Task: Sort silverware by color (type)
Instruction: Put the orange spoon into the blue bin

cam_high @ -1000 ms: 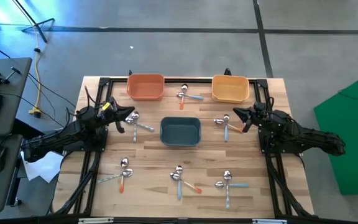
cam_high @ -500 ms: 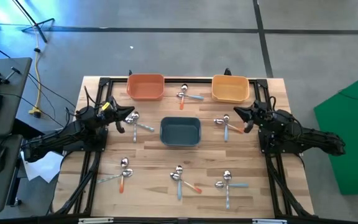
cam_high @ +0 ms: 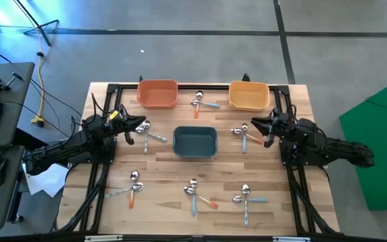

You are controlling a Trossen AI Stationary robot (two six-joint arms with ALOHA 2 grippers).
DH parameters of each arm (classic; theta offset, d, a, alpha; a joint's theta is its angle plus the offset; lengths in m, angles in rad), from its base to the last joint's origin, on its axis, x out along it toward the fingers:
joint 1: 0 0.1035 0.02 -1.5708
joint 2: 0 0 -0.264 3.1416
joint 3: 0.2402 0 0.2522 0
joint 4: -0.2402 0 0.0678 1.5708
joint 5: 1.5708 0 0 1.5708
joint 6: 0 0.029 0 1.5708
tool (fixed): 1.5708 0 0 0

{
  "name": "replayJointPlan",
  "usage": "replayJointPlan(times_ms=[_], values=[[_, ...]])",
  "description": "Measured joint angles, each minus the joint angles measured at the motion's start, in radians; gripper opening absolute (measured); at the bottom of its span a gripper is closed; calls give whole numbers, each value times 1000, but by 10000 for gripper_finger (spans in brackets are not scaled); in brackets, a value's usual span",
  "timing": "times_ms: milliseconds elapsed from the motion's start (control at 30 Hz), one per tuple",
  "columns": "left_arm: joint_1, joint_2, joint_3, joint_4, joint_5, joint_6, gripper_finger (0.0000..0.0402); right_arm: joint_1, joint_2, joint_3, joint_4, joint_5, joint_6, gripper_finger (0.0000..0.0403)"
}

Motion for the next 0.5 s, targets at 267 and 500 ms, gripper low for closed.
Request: replayJointPlan(times_ms=[267, 500], values=[[0, 0, 0, 0, -3, -4, 5, 0, 165, 0, 38, 89, -27, 89], [0, 0, 0, 25, -21, 67, 5, -29, 375, 88, 4, 134, -67, 56]])
